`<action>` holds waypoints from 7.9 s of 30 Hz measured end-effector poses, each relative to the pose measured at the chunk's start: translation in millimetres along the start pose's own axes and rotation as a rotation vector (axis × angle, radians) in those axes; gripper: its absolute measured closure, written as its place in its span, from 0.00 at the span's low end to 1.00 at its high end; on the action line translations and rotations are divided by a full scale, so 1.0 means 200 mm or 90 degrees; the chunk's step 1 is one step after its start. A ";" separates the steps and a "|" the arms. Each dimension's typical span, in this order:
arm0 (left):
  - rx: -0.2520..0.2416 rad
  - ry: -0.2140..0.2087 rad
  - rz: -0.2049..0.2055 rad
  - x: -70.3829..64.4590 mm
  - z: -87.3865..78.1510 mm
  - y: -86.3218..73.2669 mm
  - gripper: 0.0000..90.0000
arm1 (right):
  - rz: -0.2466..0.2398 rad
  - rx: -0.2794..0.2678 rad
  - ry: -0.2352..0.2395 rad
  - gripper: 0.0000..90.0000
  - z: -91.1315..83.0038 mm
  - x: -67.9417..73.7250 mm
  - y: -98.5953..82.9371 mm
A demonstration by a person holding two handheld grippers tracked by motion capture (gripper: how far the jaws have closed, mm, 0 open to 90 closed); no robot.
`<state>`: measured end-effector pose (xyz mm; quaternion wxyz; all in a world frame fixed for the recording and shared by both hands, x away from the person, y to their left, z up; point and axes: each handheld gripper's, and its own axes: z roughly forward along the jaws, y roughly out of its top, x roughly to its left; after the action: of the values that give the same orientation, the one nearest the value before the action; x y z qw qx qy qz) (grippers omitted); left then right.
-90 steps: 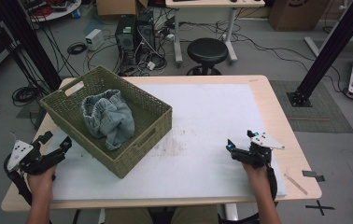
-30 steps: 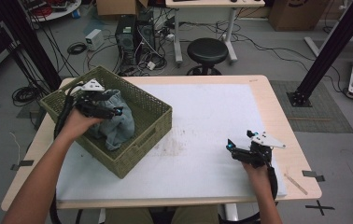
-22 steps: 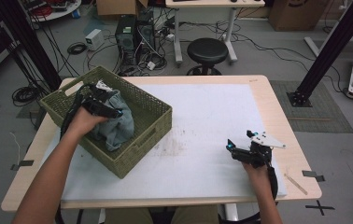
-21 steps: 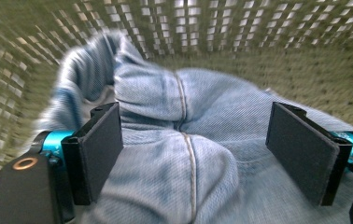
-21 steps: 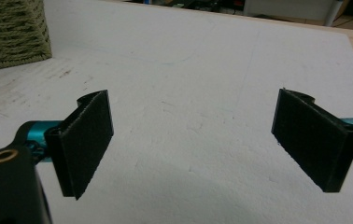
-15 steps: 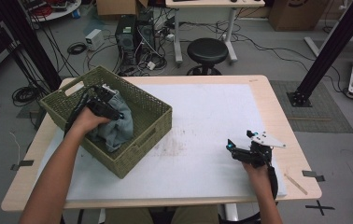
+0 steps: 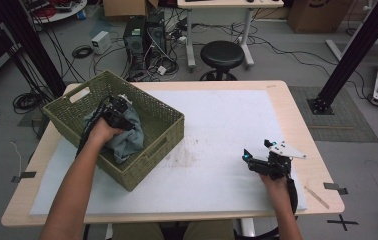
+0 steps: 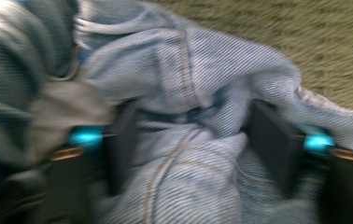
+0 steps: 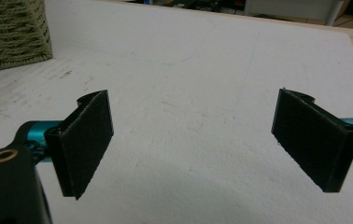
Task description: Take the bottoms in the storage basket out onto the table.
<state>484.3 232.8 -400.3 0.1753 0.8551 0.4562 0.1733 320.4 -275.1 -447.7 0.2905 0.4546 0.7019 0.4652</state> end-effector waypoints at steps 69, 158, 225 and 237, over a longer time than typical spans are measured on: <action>-0.457 -0.095 -0.130 0.16 -0.42 -0.14 0.85 | 0.012 -0.004 -0.003 0.14 0.00 -0.01 0.00; -0.794 -0.174 -0.034 0.19 -1.16 -0.04 0.85 | 0.009 -0.002 -0.001 0.14 0.00 -0.01 0.00; -0.857 -0.319 0.071 -0.19 -1.38 0.47 0.85 | 0.015 0.003 0.007 0.14 0.01 -0.01 0.00; -0.853 -0.373 0.103 -0.39 -1.34 0.67 0.85 | 0.014 0.002 0.008 0.14 0.00 -0.01 0.00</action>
<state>417.9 134.2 -113.6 0.7617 0.6067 0.1222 0.1918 321.9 -276.8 -447.8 0.2802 0.4600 0.6994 0.4699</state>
